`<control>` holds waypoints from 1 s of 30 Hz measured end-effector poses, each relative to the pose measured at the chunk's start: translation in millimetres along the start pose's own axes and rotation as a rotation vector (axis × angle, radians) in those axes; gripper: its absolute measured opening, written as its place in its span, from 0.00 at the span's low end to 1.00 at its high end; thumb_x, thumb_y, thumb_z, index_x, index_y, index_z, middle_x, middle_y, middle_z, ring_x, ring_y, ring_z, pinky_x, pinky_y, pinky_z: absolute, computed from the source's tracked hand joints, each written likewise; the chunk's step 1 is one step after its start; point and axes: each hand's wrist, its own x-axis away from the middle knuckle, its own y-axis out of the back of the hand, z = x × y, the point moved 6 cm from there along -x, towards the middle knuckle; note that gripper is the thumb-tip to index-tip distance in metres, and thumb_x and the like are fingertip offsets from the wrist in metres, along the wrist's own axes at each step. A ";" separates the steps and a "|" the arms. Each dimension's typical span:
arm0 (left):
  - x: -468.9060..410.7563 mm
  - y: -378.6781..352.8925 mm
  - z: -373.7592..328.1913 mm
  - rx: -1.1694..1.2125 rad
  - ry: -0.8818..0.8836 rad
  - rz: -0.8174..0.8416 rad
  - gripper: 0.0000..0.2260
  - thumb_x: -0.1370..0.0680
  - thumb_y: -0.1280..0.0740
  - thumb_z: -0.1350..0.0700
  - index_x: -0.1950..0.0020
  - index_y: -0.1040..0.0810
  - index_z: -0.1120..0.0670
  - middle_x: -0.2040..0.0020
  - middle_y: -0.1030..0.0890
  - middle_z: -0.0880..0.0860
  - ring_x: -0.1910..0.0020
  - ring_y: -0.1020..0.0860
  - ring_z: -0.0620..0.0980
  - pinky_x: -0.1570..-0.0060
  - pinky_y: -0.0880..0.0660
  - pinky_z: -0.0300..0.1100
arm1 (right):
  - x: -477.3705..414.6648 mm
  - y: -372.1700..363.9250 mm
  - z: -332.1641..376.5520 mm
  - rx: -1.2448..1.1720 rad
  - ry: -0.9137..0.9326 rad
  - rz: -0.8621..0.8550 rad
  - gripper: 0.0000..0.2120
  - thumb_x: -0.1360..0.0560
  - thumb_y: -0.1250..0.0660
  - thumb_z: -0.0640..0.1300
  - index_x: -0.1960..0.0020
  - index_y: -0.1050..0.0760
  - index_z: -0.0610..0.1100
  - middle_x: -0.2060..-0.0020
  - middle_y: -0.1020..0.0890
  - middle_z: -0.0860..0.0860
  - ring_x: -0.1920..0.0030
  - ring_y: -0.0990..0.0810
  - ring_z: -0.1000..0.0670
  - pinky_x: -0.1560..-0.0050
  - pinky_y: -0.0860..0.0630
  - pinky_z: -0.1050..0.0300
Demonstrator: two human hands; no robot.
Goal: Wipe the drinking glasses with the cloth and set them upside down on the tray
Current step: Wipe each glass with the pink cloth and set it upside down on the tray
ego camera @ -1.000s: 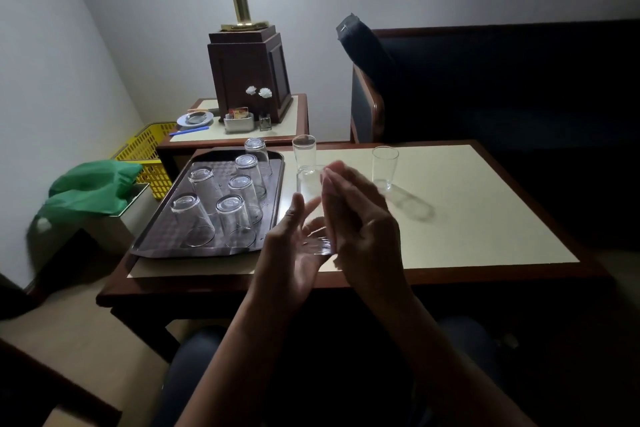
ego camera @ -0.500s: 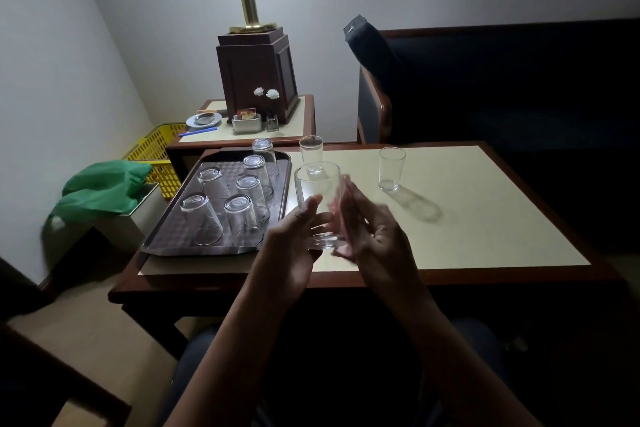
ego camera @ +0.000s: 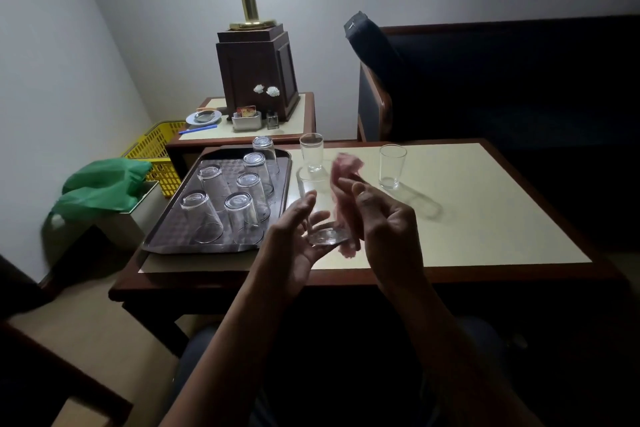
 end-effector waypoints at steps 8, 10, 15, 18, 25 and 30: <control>1.8 -7.0 -3.1 -0.024 -0.028 0.064 0.26 0.23 0.37 0.44 0.30 0.28 0.59 0.45 0.18 0.59 0.49 0.19 0.56 0.50 0.26 0.51 | 18.8 1.3 -10.6 -0.037 -0.028 -0.040 0.18 0.21 0.27 0.54 0.32 0.22 0.53 0.51 0.11 0.52 0.53 0.11 0.51 0.52 0.14 0.45; 3.5 -9.6 -0.2 -0.169 -0.059 0.039 0.25 0.24 0.31 0.43 0.33 0.24 0.57 0.44 0.22 0.56 0.48 0.22 0.52 0.52 0.27 0.48 | 6.5 0.8 -3.3 -0.013 0.035 -0.012 0.17 0.18 0.30 0.52 0.31 0.21 0.52 0.52 0.11 0.46 0.59 0.12 0.47 0.60 0.14 0.46; -4.3 -5.3 -8.8 -0.219 -0.113 0.000 0.21 0.26 0.24 0.45 0.38 0.18 0.55 0.48 0.22 0.55 0.52 0.25 0.50 0.52 0.28 0.43 | 8.5 -3.8 0.2 0.048 0.149 0.046 0.18 0.16 0.33 0.47 0.26 0.24 0.57 0.32 0.19 0.59 0.44 0.17 0.57 0.46 0.17 0.54; -7.9 4.2 -10.7 -0.250 -0.145 -0.025 0.20 0.21 0.28 0.48 0.35 0.21 0.59 0.45 0.19 0.62 0.51 0.20 0.56 0.51 0.21 0.46 | 25.5 -7.6 -19.7 -0.053 0.046 0.114 0.19 0.16 0.34 0.49 0.26 0.25 0.60 0.28 0.23 0.63 0.29 0.22 0.53 0.31 0.22 0.45; -4.1 1.6 1.7 -0.034 -0.123 0.023 0.32 0.28 0.22 0.51 0.29 0.28 0.61 0.44 0.15 0.60 0.47 0.16 0.57 0.46 0.18 0.51 | 26.0 -5.3 -26.0 -0.176 -0.027 0.059 0.17 0.18 0.33 0.52 0.29 0.22 0.60 0.31 0.19 0.58 0.32 0.19 0.49 0.38 0.18 0.38; 2.4 -5.5 -4.5 -0.300 -0.455 -0.057 0.29 0.28 0.21 0.56 0.30 0.26 0.52 0.35 0.20 0.55 0.35 0.19 0.52 0.36 0.21 0.49 | 20.8 -13.9 -55.5 -0.372 -0.337 -0.092 0.14 0.14 0.37 0.44 0.31 0.21 0.52 0.41 0.13 0.50 0.44 0.12 0.47 0.53 0.14 0.49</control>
